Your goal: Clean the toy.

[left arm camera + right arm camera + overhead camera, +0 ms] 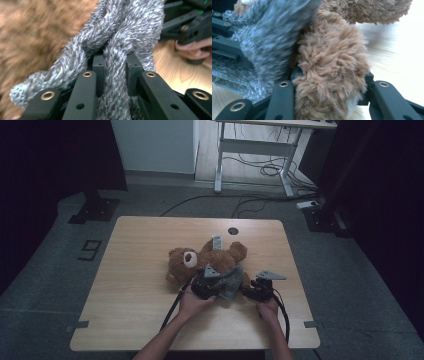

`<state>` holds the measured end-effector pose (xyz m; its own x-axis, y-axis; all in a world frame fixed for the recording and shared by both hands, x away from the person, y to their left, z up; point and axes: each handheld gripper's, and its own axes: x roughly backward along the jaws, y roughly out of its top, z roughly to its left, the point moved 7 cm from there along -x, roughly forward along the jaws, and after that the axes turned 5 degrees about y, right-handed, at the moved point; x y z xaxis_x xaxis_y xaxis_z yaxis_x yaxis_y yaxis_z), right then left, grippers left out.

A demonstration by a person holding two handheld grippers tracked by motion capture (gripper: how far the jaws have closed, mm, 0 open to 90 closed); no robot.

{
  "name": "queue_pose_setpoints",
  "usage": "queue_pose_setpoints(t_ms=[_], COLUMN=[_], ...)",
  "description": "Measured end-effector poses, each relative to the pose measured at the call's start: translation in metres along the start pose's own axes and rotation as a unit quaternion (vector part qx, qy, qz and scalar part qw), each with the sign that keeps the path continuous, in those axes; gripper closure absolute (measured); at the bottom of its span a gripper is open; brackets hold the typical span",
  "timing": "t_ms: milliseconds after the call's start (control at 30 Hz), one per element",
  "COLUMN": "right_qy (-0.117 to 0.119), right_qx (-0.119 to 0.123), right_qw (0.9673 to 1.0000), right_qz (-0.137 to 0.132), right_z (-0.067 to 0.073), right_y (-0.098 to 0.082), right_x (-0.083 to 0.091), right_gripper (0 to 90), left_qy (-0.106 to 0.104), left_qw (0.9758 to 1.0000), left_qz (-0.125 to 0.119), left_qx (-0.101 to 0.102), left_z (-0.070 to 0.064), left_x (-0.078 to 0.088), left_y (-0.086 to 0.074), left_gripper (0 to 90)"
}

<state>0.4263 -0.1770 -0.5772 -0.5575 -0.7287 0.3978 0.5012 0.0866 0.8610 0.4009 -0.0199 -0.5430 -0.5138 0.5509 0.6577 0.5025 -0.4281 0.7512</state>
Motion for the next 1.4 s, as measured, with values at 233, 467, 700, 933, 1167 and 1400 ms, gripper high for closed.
queue_pose_setpoints(t_ms=[233, 467, 700, 933, 1167, 1400], right_qy=[0.003, 0.006, 0.006, 0.005, 0.004, 0.002], right_qx=[0.001, 0.002, 0.000, -0.004, -0.007, -0.008], right_qw=[1.0000, 1.0000, 1.0000, 1.0000, 1.0000, 1.0000], right_qz=[0.001, 0.001, 0.000, -0.001, -0.003, -0.003], right_z=[-0.001, -0.001, -0.002, -0.002, -0.003, -0.002], right_y=[0.000, -0.001, -0.001, -0.001, -0.001, -0.001], right_x=[0.000, 0.000, 0.000, -0.001, -0.001, -0.001], right_gripper=[56.0, 55.7, 55.6, 55.3, 55.4, 56.0], left_qy=[-0.001, -0.003, -0.009, -0.019, -0.031, -0.042], left_qw=[0.9998, 0.9991, 0.9978, 0.9966, 0.9968, 0.9981], left_qz=[-0.002, -0.014, -0.032, -0.043, -0.057, -0.034], left_qx=[0.018, 0.040, 0.057, 0.068, 0.045, 0.028], left_z=[0.012, 0.027, 0.044, 0.047, 0.022, -0.004], left_x=[0.011, 0.025, 0.040, 0.046, 0.036, 0.008], left_y=[-0.012, -0.027, -0.030, -0.027, 0.005, 0.024], left_gripper=[74.5, 74.8, 74.7, 74.8, 75.1, 75.1])
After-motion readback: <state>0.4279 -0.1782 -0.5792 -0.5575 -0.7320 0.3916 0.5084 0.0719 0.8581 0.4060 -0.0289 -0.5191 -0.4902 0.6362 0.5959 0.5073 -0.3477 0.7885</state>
